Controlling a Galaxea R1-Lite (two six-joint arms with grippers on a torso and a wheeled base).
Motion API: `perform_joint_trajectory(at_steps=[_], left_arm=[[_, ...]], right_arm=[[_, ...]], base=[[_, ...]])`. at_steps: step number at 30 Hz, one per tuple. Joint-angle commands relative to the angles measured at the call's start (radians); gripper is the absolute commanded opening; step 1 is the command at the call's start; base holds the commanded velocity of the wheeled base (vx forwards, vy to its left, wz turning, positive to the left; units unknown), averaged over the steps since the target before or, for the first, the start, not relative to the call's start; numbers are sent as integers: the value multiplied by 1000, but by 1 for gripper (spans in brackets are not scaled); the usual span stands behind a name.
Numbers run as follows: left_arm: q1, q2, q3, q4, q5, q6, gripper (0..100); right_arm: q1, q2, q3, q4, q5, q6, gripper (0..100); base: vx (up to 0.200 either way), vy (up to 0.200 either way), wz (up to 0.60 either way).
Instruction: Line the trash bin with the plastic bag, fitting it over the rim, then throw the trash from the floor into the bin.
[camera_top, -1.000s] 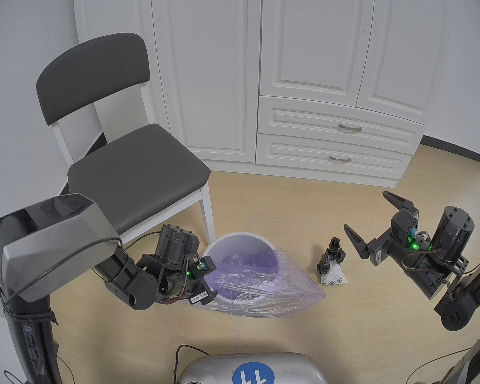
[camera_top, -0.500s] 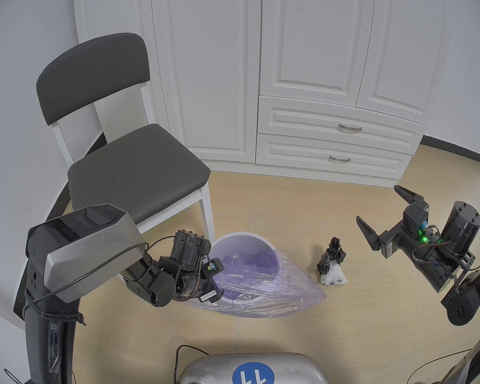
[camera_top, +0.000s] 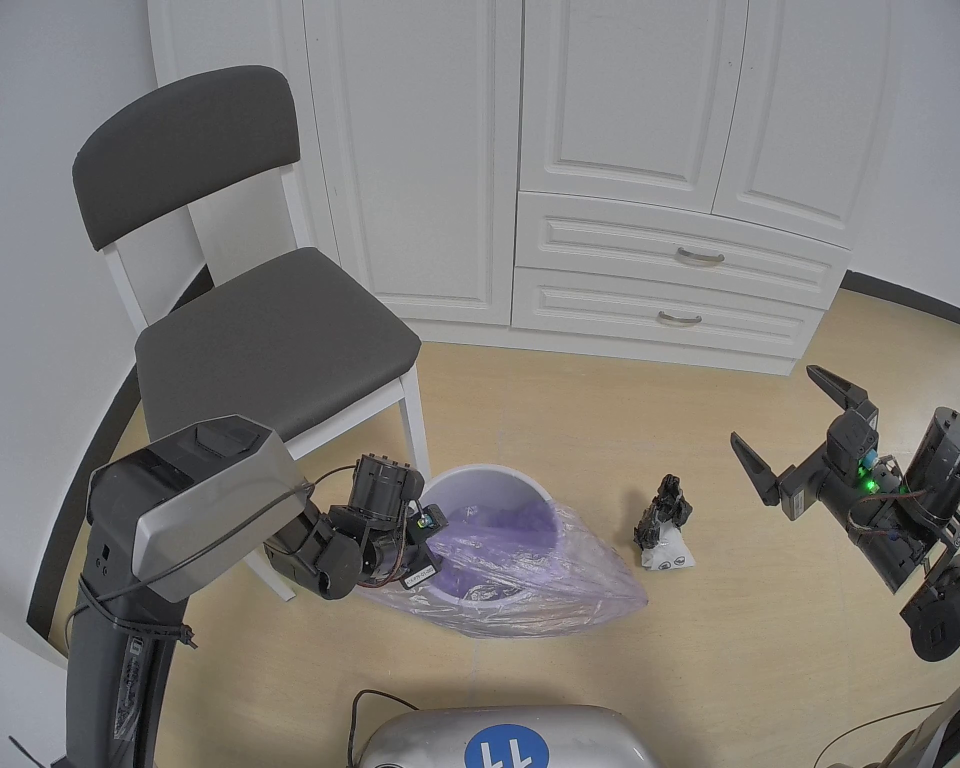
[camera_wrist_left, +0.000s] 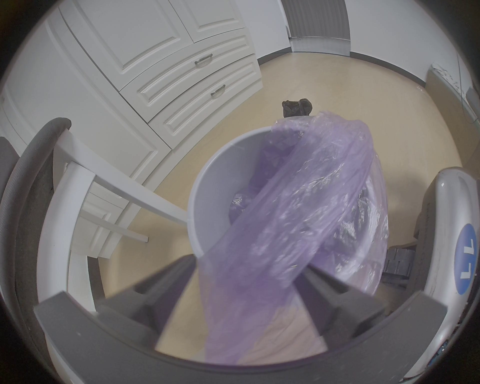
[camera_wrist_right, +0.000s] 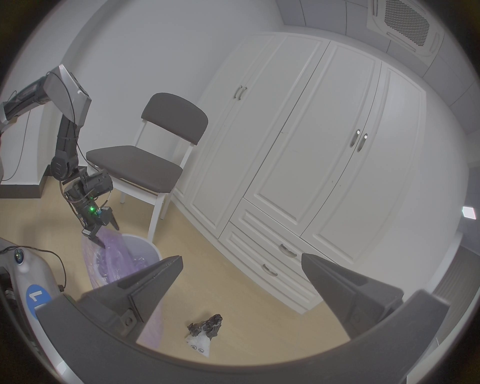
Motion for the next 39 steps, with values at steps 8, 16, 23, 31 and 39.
perform_joint_trajectory(at_steps=[8, 16, 23, 31, 39], left_arm=[[-23, -46, -7, -17, -14, -15, 0], [-18, -18, -132, 2, -51, -117, 0], [-12, 126, -372, 34, -34, -221, 0], [-17, 157, -429, 32, -17, -367, 0], [-43, 131, -287, -168, -26, -522, 0]], right_arm=[[2, -29, 6, 1, 0, -1, 100], [2, 8, 1, 1, 0, -1, 100], [2, 80, -13, -1, 0, -1, 100], [79, 229, -71, -7, -11, 26, 100], [204, 431, -171, -1, -14, 210, 100]], base=[[0, 0, 0], [0, 0, 0], [0, 0, 0], [0, 0, 0], [0, 0, 0]])
